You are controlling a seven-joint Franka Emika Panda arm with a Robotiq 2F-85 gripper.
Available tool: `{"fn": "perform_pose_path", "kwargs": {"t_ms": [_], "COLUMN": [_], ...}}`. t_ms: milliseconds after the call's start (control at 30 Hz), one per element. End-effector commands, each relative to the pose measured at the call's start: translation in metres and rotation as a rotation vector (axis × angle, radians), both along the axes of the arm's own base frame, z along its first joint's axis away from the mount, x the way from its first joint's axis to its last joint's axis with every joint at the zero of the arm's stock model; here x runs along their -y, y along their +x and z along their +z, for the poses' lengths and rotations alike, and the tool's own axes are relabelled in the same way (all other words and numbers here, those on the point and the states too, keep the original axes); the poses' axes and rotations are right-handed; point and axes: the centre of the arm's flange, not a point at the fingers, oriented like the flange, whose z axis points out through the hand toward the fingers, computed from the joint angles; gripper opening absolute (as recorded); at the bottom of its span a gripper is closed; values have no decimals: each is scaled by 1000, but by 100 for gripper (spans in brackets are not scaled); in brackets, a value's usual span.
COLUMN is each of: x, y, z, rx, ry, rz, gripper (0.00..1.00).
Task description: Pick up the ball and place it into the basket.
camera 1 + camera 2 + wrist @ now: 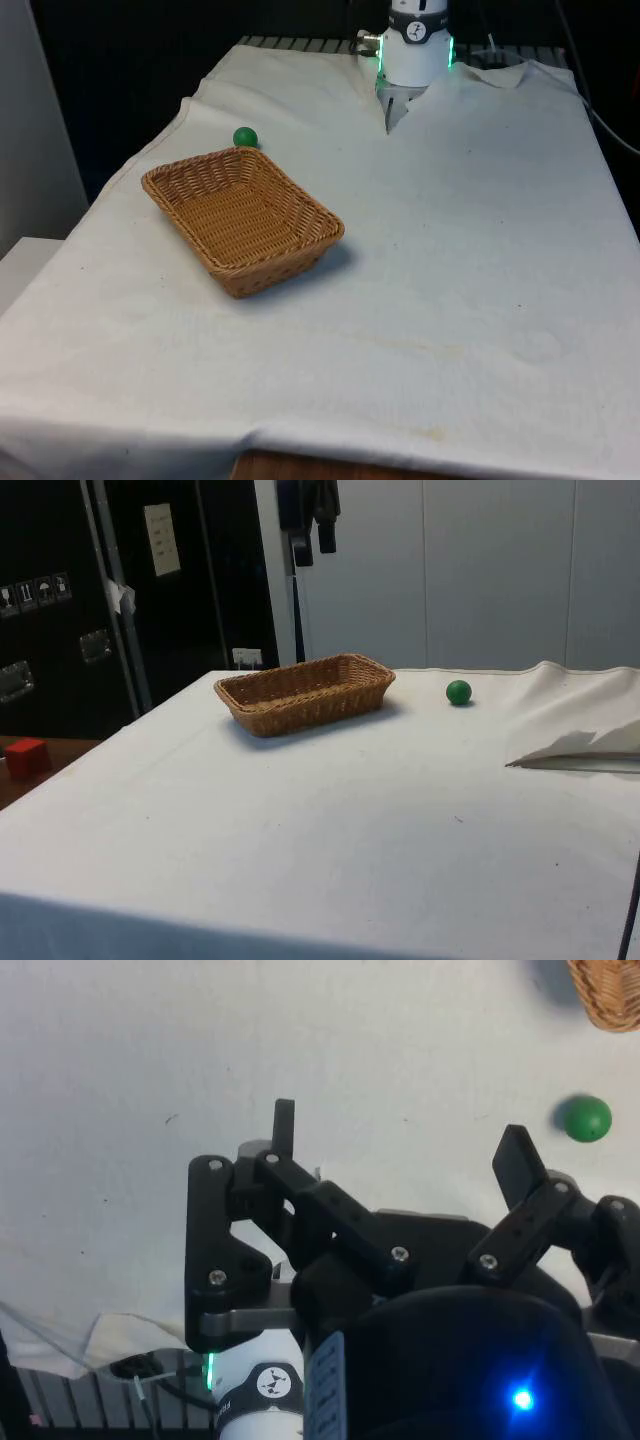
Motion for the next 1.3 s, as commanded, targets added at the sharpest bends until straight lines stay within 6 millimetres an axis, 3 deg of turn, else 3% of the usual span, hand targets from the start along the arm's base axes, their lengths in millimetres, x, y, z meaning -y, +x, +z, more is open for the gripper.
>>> {"fn": "perform_pose_path", "kwargs": {"t_ms": [0,833,1267], "x": [0,71,95], "y": [0,-14,-23], "z": [0,-6,-8], "rx": [0,7,-3], "ry": [0,19,37], "rz": [0,-10,-15], "gripper": [100,100,100]}}
